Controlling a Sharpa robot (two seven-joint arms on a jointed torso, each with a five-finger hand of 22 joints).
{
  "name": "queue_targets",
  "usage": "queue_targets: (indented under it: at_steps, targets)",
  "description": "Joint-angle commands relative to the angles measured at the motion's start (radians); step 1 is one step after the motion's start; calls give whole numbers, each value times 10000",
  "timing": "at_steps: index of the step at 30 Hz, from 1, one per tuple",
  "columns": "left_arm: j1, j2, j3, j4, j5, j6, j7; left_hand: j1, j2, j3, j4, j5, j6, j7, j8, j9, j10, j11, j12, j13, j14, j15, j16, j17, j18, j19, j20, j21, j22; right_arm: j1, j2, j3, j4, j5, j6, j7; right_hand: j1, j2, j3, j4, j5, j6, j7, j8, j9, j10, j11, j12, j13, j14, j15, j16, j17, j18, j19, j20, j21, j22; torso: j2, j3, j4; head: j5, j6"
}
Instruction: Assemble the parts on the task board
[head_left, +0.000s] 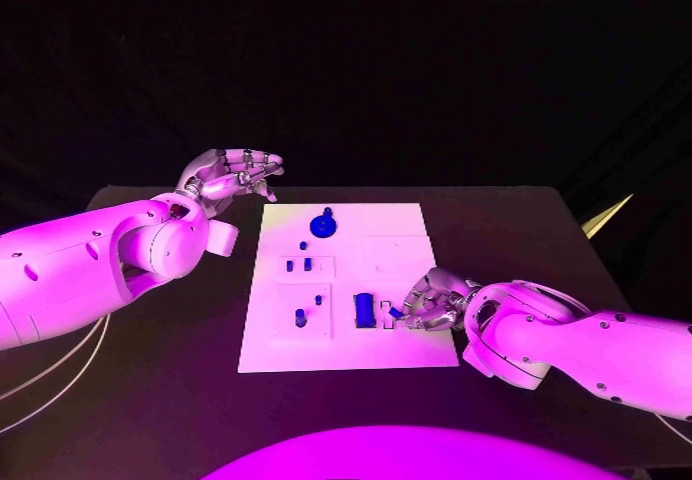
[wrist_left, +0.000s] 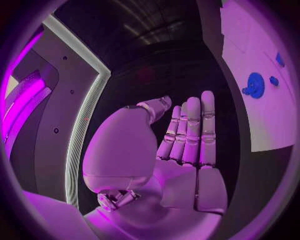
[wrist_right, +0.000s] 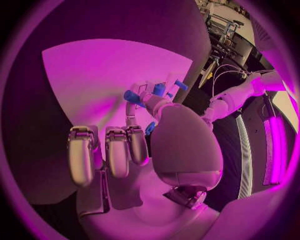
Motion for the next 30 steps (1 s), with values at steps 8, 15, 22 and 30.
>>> queue_targets:
  at_steps: [8,15,22,30]
  targets:
    - [4,22,8,41,5,21,13,-37,102,-114,32,-38,-137,35,189,-41,-139,-15,108,-102,-55,-21,-76,-93,53,119,11,-69,-144,-50,392,1,-299,7,-155,-49,-1362,256,794,312,334,213,-44,400,243,792,-70,54,2251,1027,-13,136,2788,-262,912,-39,48,2617,9,17,-1,10,6]
    - [4,31,8,38,5,34,8,-37,102,-114,32,-38,-137,35,189,-41,-139,-15,108,-102,-55,-21,-76,-93,53,119,11,-69,-144,-54,588,2,-475,-26,-57,-84,-1632,245,775,372,330,244,-50,425,236,788,-75,36,2242,1027,-17,136,2788,-259,910,-41,35,2613,11,19,-2,12,-11]
    - [4,31,8,34,5,37,6,-37,102,-114,32,-38,-137,35,189,-41,-139,-15,108,-102,-55,-21,-76,-93,53,119,11,-69,-144,-67,685,2,-583,-41,77,-112,-1754,242,767,397,329,287,-64,454,239,788,-81,33,2240,1027,-22,136,2788,-257,907,-43,22,2610,1,18,-13,19,-39]
    - [4,39,8,26,5,38,2,-37,102,-114,32,-38,-137,35,189,-41,-139,-15,108,-102,-55,-21,-76,-93,53,119,11,-69,-144,-77,743,3,-583,-112,83,-106,-1783,247,770,397,330,314,-74,473,244,788,-89,33,2240,1027,-24,136,2788,-255,905,-44,15,2608,2,16,-10,11,-39]
